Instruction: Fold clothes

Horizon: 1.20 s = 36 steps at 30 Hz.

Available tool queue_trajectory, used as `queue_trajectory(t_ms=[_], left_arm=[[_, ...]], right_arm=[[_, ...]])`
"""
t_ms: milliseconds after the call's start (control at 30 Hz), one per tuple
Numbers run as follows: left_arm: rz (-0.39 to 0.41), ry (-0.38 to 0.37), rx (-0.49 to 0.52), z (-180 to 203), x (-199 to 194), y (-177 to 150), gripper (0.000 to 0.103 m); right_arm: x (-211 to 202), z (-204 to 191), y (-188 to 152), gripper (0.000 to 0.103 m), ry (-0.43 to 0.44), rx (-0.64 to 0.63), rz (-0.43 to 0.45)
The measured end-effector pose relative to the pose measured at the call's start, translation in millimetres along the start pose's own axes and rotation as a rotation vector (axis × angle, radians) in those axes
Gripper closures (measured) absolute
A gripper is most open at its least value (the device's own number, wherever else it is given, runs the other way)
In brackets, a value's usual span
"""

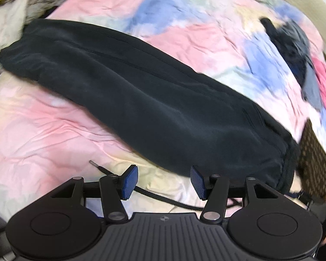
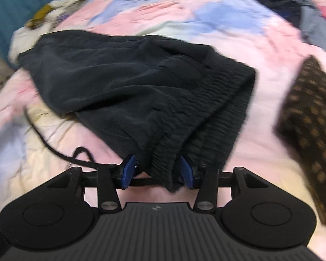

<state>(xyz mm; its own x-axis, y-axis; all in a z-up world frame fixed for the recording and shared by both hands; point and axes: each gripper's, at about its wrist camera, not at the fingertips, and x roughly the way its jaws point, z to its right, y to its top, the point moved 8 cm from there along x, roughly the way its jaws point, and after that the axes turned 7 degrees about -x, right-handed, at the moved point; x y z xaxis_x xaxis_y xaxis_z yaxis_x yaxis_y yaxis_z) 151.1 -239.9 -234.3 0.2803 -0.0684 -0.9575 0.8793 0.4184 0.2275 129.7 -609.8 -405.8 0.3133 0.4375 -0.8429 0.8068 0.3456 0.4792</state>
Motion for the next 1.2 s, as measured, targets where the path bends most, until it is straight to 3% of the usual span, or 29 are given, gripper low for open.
queue_trajectory(t_ms=[100, 200, 267, 333, 367, 400, 633, 900, 1000, 1100, 1200], left_arm=[[-0.011, 0.016, -0.058, -3.7, 2.5, 2.6, 0.047], [-0.009, 0.030, -0.056, 5.3, 6.1, 5.7, 0.047], [0.001, 0.036, -0.037, 14.8, 9.0, 8.8, 0.047], [0.013, 0.034, -0.033, 19.7, 9.2, 11.5, 0.047], [0.016, 0.036, -0.036, 21.1, 11.2, 12.8, 0.047], [0.017, 0.038, -0.041, 21.8, 12.8, 13.0, 0.047], [0.017, 0.054, -0.076, 19.9, 18.9, 9.7, 0.047], [0.019, 0.055, -0.091, 14.0, 20.9, 9.1, 0.047], [0.018, 0.046, -0.103, 10.6, 22.5, 8.7, 0.047], [0.006, 0.040, -0.114, 7.5, 26.5, 7.6, 0.047], [-0.002, 0.028, -0.104, 9.3, 29.5, 8.1, 0.047]], right_arm=[[9.3, -8.4, 6.7, 0.059, 0.133, -0.047, -0.047], [23.6, -15.6, 6.6, 0.059, 0.160, -0.117, -0.099], [33.9, -17.4, 1.9, 0.062, 0.142, -0.150, -0.126], [40.7, -16.7, -2.2, 0.075, 0.094, -0.172, -0.139], [40.4, -17.1, -2.2, 0.088, 0.069, -0.187, -0.131], [37.5, -17.4, -1.6, 0.092, 0.045, -0.210, -0.116], [-6.1, -19.7, 0.2, 0.096, 0.059, -0.395, -0.053], [-52.7, 11.4, 6.8, 0.098, 0.046, -0.511, -0.050], [-48.8, 39.9, -7.1, 0.103, -0.021, -0.523, -0.129], [-48.5, 75.3, -18.1, 0.103, -0.084, -0.410, -0.164], [-53.2, 85.7, -25.3, 0.103, -0.093, -0.283, -0.153]])
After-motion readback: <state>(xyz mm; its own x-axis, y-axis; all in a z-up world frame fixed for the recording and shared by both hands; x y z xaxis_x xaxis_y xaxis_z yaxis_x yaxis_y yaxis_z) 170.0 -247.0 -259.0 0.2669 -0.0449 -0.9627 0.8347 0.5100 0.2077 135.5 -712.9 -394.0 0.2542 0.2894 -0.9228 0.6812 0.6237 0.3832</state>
